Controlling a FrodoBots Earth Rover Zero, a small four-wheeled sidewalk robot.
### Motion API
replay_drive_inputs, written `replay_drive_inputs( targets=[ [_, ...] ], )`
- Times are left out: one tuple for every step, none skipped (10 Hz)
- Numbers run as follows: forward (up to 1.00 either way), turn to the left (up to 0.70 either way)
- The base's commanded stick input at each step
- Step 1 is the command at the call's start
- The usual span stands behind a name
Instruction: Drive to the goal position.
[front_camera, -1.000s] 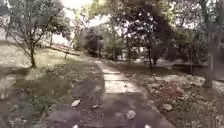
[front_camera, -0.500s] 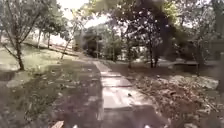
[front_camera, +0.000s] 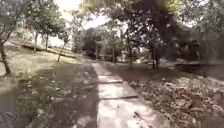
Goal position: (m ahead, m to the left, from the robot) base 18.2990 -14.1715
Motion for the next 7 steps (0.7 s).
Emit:
replay_drive_inputs(
  targets=[
    [1.00,0.00],
    [0.98,0.00],
    [0.22,0.00],
    [0.00,0.00],
    [0.00,0.00],
    [0.00,0.00],
    [0.00,0.00]
  ],
)
